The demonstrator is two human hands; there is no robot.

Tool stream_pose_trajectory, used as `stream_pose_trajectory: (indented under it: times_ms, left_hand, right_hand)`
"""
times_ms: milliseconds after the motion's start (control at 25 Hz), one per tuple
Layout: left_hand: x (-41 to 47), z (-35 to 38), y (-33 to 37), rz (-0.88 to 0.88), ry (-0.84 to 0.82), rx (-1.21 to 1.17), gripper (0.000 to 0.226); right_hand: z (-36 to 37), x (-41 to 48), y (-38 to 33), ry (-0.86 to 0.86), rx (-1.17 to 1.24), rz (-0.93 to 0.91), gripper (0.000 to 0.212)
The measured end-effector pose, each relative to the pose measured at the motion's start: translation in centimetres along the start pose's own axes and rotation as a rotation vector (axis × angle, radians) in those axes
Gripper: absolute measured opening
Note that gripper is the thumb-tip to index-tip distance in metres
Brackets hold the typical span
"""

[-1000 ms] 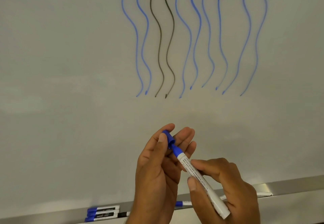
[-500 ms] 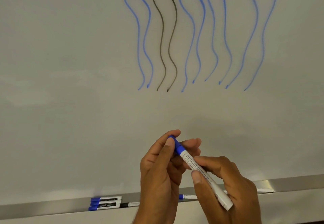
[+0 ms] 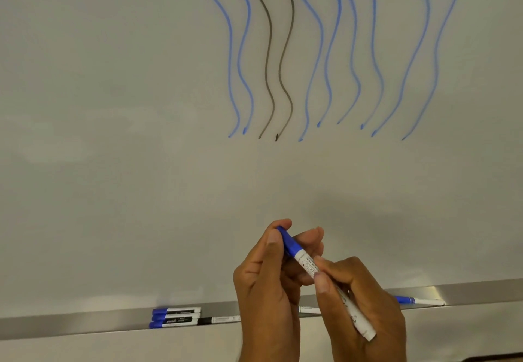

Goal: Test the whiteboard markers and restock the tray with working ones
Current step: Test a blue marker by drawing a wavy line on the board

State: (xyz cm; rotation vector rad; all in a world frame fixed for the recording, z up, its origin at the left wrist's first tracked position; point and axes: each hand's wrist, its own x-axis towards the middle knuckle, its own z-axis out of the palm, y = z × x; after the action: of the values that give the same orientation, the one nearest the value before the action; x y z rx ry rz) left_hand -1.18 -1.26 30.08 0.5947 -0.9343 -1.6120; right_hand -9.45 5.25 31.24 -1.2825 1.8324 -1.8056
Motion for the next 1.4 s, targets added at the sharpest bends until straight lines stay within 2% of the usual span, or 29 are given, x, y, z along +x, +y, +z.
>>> stream_pose_trajectory:
  times_ms: [40,80,160,240,320,400,440,520,640,720,840,960,1120,1280,1400]
  left_hand:
    - [0.0,-0.4,-0.2,-0.004,0.005,0.038,0.036]
    - [0.1,-0.9,-0.5,-0.008,0.005,0.092,0.035]
    - [-0.1,-2.3,-1.6,0.026,0.001,0.351,0.035]
    - [-0.9,-4.1,-2.7,0.166,-0.014,0.703,0.037]
    - [-1.5,-6.0,-3.5,0.352,-0.097,0.958,0.039]
    - [-1.6,-8.1,-4.7,0.63,-0.254,1.188,0.044]
    - [-1.5,-8.9,-5.3,0.771,-0.315,1.302,0.039]
    - [-1.3,-10.3,-5.5,0.865,-0.331,1.439,0.028]
    - [-0.9,-12.7,-6.5,0.773,-0.406,1.494,0.015]
    - [-0.5,-14.8,-7.7,0.659,-0.481,1.54,0.03]
    - [0.5,-18.4,-9.6,0.534,-0.473,1.598,0.044]
    - [3.0,-22.2,-11.0,0.505,-0.456,1.653,0.046]
    - [6.7,-26.5,-12.1,0.385,-0.434,1.759,0.051]
    - [8.2,-29.2,-13.7,0.152,-0.399,1.848,0.042]
    - [8.4,-30.1,-14.8,0.134,-0.383,1.874,0.042]
  right_hand:
    - [-0.1,0.2,0.8,-0.019,-0.003,0.016,0.09]
    - [0.0,0.3,1.6,-0.043,0.02,-0.004,0.078]
    - [0.1,0.2,2.9,-0.101,0.123,-0.004,0.059]
    - [0.2,-0.5,5.1,-0.119,0.162,0.026,0.04]
    - [0.7,-1.2,6.8,-0.156,0.12,0.041,0.018]
    - [1.1,-1.7,8.6,-0.194,0.101,0.07,0.014]
    - [1.4,-1.9,9.6,-0.201,0.096,0.091,0.015]
    - [2.2,-2.4,11.4,-0.204,0.078,0.141,0.02]
    - [3.5,-3.2,13.8,-0.24,0.069,0.241,0.028]
    - [4.5,-3.7,15.5,-0.279,0.046,0.306,0.034]
    - [5.9,-4.1,18.3,-0.369,-0.065,0.325,0.053]
    - [6.9,-4.8,21.9,-0.501,-0.345,0.319,0.068]
    - [7.6,-5.4,27.3,-0.666,-0.842,0.212,0.073]
    - [8.1,-5.5,29.9,-0.757,-1.027,0.153,0.073]
    - [8.4,-6.0,31.0,-0.816,-1.102,0.132,0.07]
